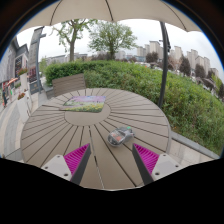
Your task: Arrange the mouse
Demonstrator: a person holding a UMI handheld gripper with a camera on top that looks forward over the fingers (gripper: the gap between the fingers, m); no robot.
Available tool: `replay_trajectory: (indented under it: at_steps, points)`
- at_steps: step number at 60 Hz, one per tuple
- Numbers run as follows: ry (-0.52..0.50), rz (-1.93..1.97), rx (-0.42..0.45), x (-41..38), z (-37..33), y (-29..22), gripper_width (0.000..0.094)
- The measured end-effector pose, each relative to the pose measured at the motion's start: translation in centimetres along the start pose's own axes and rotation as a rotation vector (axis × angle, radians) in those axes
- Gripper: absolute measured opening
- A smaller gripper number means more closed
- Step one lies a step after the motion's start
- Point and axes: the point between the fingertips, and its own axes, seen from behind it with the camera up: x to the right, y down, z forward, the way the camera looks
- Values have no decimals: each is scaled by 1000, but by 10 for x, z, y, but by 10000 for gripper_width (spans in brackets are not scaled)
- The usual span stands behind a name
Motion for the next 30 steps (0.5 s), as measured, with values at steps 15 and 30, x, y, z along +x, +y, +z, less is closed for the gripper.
replay_trajectory:
  at_steps: [15, 30]
  points:
    - [-9, -5, -74, 7, 72, 8, 857]
    - [-53, -18, -96, -2, 122, -19, 839]
